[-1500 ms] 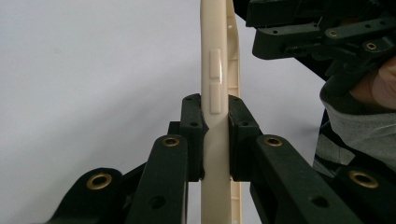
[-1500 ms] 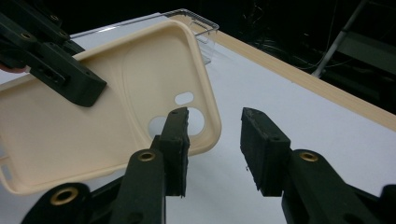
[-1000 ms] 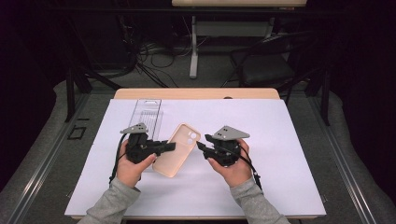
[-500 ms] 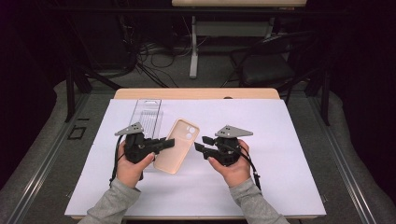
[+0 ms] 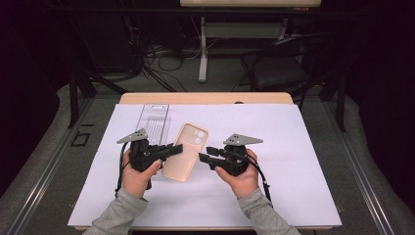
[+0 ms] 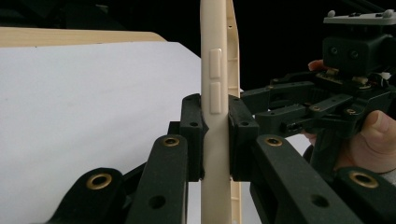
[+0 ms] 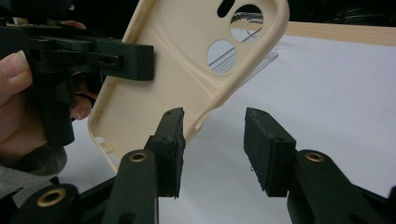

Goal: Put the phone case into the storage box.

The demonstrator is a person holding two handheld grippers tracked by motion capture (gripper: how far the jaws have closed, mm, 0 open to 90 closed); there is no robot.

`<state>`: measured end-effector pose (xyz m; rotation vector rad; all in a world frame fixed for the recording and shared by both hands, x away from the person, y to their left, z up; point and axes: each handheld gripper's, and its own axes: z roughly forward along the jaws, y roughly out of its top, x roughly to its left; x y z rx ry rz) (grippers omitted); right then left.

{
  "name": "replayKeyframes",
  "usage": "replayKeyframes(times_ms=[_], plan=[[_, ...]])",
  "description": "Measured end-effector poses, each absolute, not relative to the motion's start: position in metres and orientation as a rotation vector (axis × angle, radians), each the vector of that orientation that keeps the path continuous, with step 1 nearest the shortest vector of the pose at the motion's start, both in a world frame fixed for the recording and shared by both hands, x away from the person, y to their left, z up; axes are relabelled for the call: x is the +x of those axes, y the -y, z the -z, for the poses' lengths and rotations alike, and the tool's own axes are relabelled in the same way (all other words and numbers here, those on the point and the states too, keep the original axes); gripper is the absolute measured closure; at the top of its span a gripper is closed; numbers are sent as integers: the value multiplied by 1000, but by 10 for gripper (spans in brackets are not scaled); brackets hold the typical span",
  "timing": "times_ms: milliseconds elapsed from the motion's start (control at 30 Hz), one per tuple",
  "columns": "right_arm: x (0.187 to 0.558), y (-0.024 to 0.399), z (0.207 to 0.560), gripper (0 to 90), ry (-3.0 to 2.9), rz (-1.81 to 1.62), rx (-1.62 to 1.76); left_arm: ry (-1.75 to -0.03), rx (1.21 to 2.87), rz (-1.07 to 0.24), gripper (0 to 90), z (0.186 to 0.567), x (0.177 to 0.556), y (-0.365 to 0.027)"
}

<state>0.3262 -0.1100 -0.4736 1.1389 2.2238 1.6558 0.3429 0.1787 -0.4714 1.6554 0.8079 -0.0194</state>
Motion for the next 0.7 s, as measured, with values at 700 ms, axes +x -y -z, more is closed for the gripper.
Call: replayKeyframes(times_ms=[700], plan=[[327,106,480,572,-2255,-1787,1188,-789,1609,38,800,472,341,-179]])
